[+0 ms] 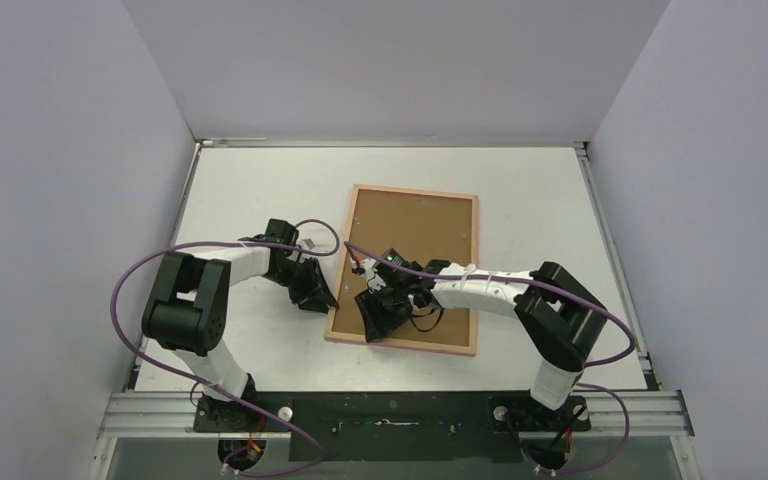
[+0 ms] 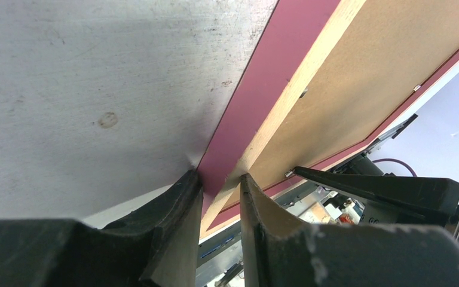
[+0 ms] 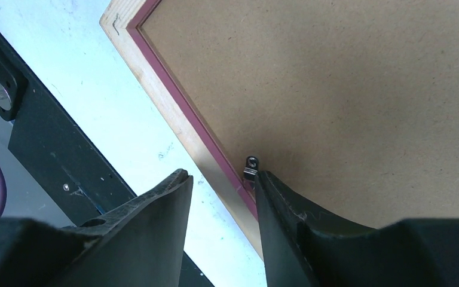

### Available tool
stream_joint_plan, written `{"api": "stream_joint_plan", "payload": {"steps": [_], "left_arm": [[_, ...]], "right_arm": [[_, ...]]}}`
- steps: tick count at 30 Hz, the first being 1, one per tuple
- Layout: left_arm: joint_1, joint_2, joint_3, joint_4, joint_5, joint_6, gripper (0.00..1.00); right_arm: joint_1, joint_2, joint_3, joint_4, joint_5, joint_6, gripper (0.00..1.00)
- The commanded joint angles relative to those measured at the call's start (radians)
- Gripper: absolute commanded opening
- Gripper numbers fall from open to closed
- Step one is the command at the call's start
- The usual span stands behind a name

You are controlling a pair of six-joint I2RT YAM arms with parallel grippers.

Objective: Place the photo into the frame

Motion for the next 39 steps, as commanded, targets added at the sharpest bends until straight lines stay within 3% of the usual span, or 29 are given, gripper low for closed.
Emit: {"api": "stream_joint_plan", "payload": {"steps": [1,12,23,33,39], "left_arm": [[-0.005,0.049,0.001,0.056,-0.110,-0.008,0.20],[-0.006,0.057,-0.009,0.083,-0.079,-0.018,0.20],[-0.007,0.054,-0.036,0.107,-0.047,-0.030,0.19],[0.011,0.029,-0.010,0.078,-0.040,-0.012,0.19],[0.018,0.039,0.000,0.080,-0.042,-0.006,0.20]], "right_arm": [[0.014,-0.005,-0.039,-0.088,-0.028,0.014,0.43],[0.014,0.030,-0.046,0.017,-0.053,0.072,0.40],[0.019,0.024,-0.080,0.173,0.018,0.184,0.45],[-0.058,-0.222,-0.045,0.039,0.136,0.170,0.52],[-0.069,-0.170,-0.032,0.068,0.094,0.172,0.50]]}}
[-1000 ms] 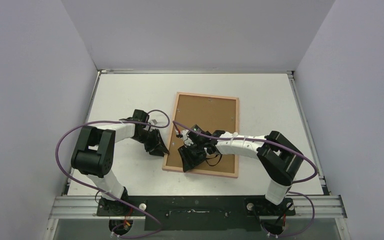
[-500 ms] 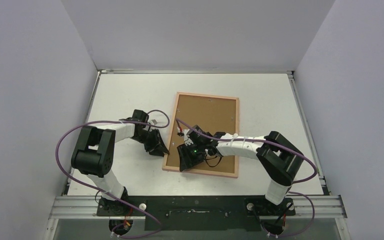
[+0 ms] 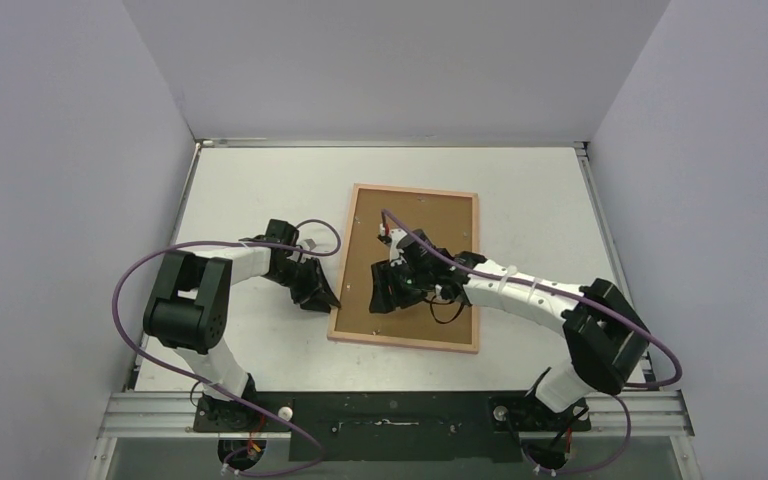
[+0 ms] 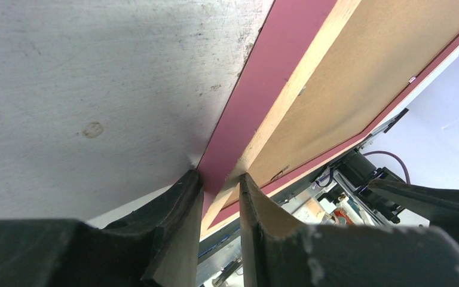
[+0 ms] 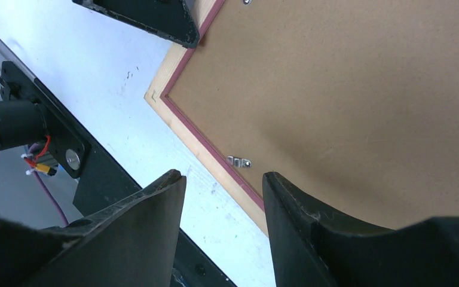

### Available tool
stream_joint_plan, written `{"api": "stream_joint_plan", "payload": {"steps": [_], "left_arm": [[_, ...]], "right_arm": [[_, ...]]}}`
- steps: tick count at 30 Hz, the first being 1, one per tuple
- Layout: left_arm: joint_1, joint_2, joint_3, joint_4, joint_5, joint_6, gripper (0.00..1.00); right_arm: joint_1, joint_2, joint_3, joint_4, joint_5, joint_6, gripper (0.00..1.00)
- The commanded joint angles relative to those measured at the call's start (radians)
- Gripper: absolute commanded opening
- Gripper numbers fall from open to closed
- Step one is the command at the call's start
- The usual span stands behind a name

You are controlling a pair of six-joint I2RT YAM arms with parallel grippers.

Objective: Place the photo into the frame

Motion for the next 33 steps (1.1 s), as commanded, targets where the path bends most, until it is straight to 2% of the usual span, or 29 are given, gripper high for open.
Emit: {"api": "stream_joint_plan", "payload": {"steps": [1,9,18,23,29,33], "left_arm": [[0.014,0.034,0.005,0.056,-0.077,0.002,0.20],[0.019,0.062,0.010,0.051,-0.083,0.014,0.19],[0.024,0.084,0.018,0.042,-0.081,0.032,0.19],[0.027,0.093,0.025,0.042,-0.078,0.034,0.19],[0.030,0.100,0.035,0.042,-0.078,0.037,0.18],[0.031,0.107,0.030,0.050,-0.076,0.035,0.18]], "right_arm": [[0.024,0.065,0.034,0.030,0.003,-0.002,0.50],[0.090,0.183,0.064,0.117,0.002,0.037,0.48],[0.104,0.232,0.097,0.107,0.006,0.021,0.47],[0.105,0.249,0.110,0.066,-0.013,0.003,0.47],[0.106,0.223,0.081,-0.066,-0.053,-0.079,0.47],[0.106,0.228,0.068,-0.076,-0.067,-0.085,0.47]]}}
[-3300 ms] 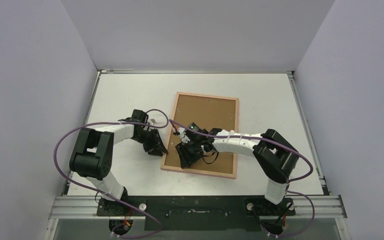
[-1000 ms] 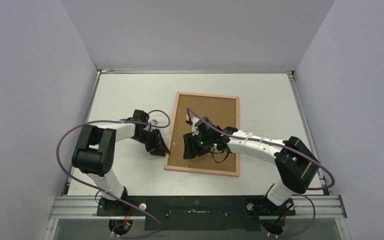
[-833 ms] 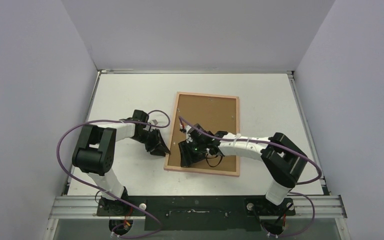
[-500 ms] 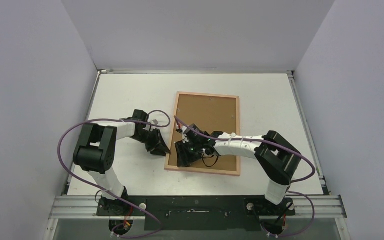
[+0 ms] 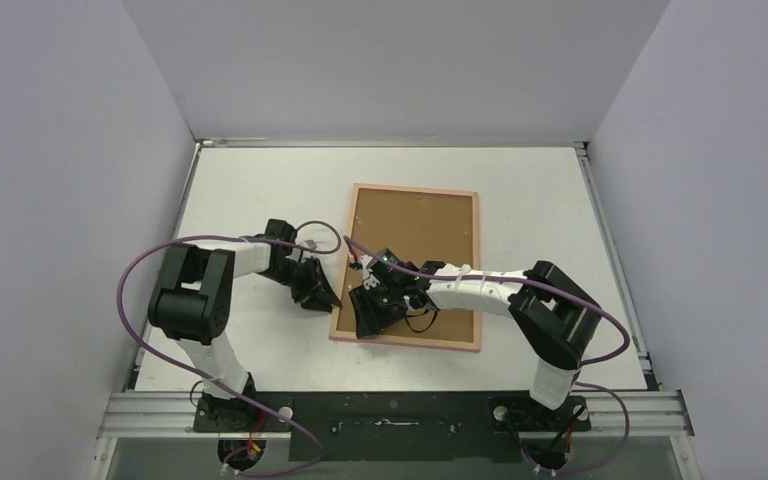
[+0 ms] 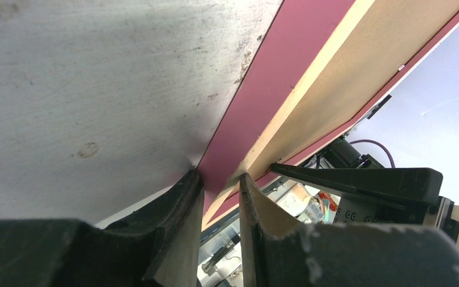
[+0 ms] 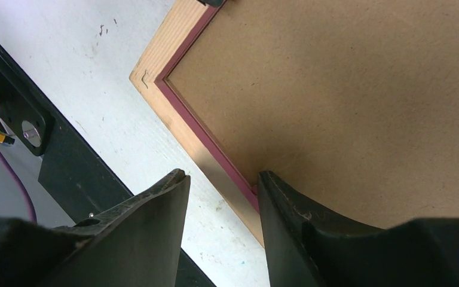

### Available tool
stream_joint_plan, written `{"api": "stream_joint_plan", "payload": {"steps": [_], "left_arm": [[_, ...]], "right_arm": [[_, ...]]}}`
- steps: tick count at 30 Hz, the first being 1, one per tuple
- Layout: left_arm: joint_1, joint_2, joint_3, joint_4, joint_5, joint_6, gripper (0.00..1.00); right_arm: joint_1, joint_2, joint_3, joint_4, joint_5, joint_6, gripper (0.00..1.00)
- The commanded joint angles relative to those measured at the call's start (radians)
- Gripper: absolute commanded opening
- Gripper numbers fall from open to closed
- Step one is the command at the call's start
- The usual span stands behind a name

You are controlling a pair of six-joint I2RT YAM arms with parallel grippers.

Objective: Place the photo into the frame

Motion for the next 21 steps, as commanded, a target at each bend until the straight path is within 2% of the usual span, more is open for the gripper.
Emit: {"api": "stream_joint_plan", "payload": {"steps": [1,5,14,21], "left_arm": [[0.008,0.047,0.002,0.067,-0.150,0.016,0.18],[0.008,0.047,-0.004,0.073,-0.150,0.014,0.18],[0.011,0.053,-0.002,0.073,-0.159,0.015,0.18],[0.011,0.047,0.001,0.078,-0.146,0.012,0.18]], "right_arm": [[0.009,-0.003,-0.007,-0.093,-0.017,-0.036,0.47],[0.011,0.012,-0.006,-0.102,-0.014,-0.035,0.47],[0.012,0.038,0.042,-0.248,0.005,-0.127,0.48],[0.010,0.000,0.074,-0.152,0.000,-0.061,0.49]]}}
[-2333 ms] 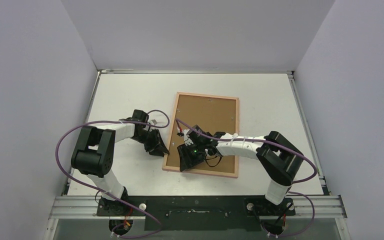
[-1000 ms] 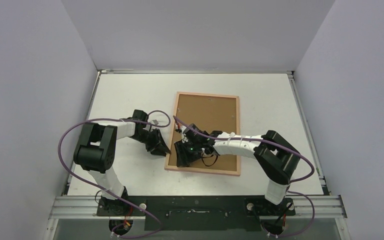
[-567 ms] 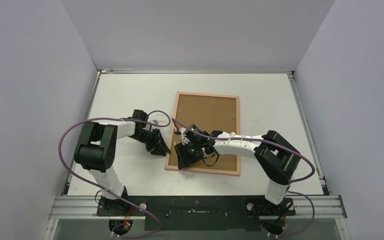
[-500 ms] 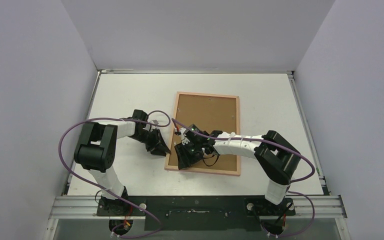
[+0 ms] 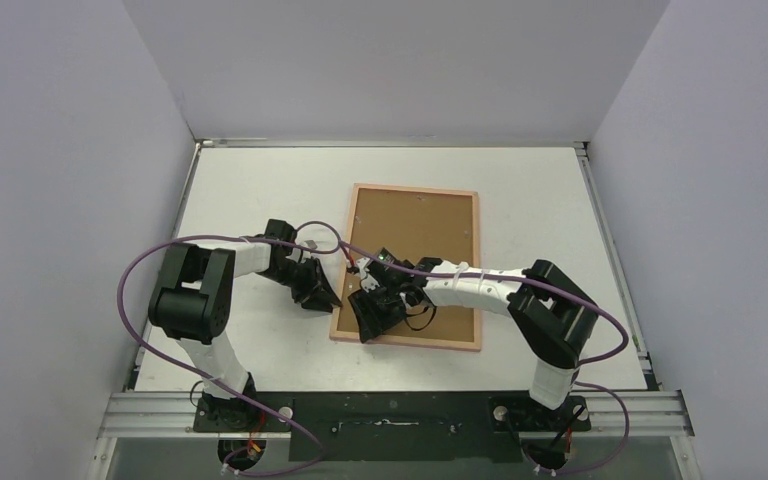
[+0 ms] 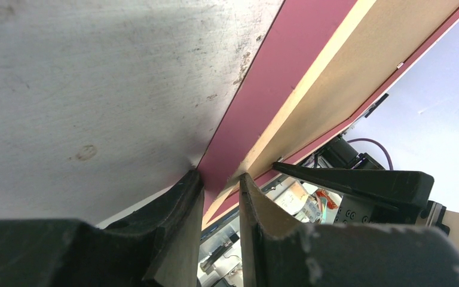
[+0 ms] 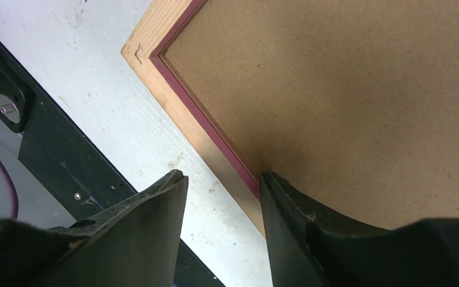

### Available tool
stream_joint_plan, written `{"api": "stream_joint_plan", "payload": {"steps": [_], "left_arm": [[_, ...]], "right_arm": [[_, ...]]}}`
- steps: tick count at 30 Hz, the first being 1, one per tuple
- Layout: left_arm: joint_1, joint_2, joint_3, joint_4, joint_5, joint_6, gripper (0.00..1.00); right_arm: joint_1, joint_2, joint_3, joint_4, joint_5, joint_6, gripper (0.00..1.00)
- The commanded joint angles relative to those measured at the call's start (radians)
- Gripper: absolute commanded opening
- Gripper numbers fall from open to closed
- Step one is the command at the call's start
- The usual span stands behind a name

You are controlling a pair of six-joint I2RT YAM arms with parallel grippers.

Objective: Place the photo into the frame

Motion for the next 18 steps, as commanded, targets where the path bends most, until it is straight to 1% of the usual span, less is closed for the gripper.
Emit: {"api": "stream_joint_plan", "payload": {"steps": [1,4,7,11,15,18], "left_arm": [[0.007,0.035,0.003,0.076,-0.151,0.010,0.18],[0.008,0.015,0.013,0.078,-0.135,-0.003,0.20],[0.012,-0.007,0.023,0.095,-0.105,-0.026,0.23],[0.014,-0.025,0.035,0.105,-0.094,-0.039,0.25],[0.014,-0.023,0.028,0.119,-0.090,-0.042,0.27],[0.013,-0.013,0.006,0.157,-0.067,-0.061,0.28]], "right_arm": [[0.004,-0.030,0.030,0.006,0.013,0.057,0.50],[-0.016,-0.083,0.037,0.116,0.052,0.133,0.52],[-0.035,-0.132,0.022,0.162,0.135,0.179,0.53],[-0.056,-0.160,-0.013,0.169,0.174,0.198,0.53],[-0.058,-0.158,-0.034,0.135,0.183,0.191,0.57],[-0.059,-0.138,-0.023,0.133,0.222,0.219,0.58]]}}
